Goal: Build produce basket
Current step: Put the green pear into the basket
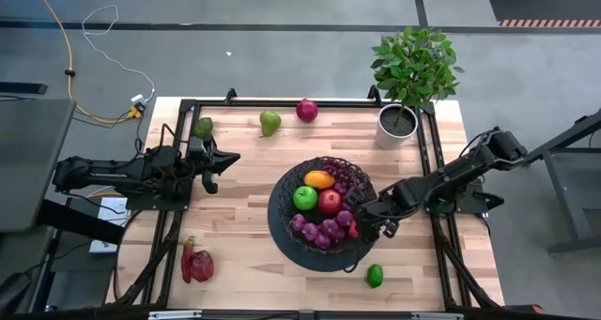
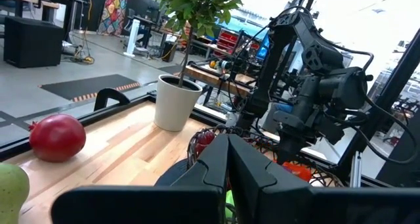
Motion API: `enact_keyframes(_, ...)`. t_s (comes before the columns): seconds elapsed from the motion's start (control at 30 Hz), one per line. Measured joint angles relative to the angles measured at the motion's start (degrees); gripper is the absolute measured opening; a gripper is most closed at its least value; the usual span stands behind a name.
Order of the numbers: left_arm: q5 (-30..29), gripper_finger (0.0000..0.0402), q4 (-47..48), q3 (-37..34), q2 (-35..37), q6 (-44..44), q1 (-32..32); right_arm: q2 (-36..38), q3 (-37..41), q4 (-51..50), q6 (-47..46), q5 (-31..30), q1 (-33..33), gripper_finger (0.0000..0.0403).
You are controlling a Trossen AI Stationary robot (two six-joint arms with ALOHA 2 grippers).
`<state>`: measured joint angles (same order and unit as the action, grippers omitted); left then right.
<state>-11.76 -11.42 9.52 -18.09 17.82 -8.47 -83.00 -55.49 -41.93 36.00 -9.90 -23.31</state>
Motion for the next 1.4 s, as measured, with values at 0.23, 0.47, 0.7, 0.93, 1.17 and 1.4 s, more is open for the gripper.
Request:
enact_keyframes(0.23, 0.0, 0.0, 0.0, 0.0, 0.0, 0.0, 0.0, 0.0, -5.8, -5.7, -0.4, -0.6, -0.2, 0.0174)
enact_keyframes(0.47, 0.0, 0.0, 0.0, 0.0, 0.0, 0.0, 0.0, 0.3, -13.7, -16.7, -10.5, -2.0, 0.8, 0.0174)
enact_keyframes(0.7, 0.1, 0.0, 0.1, 0.0, 0.0, 0.0, 0.0, 6.7, -12.2, -25.5, -28.1, -8.0, 1.6, 0.0174)
enact_keyframes(0.93, 0.1, 0.0, 0.2, 0.0, 0.0, 0.0, 0.0, 22.7, 1.5, -22.2, -54.1, -13.0, -1.6, 0.0174)
enact_keyframes(1.17, 0.1, 0.0, 0.2, 0.0, 0.0, 0.0, 0.0, 36.1, 22.3, 15.6, -64.6, -22.0, -4.2, 0.0174)
enact_keyframes(1.4, 0.3, 0.0, 0.0, 0.0, 0.0, 0.0, 0.0, 35.0, 31.7, 61.5, -50.5, -28.0, 1.9, 0.0174)
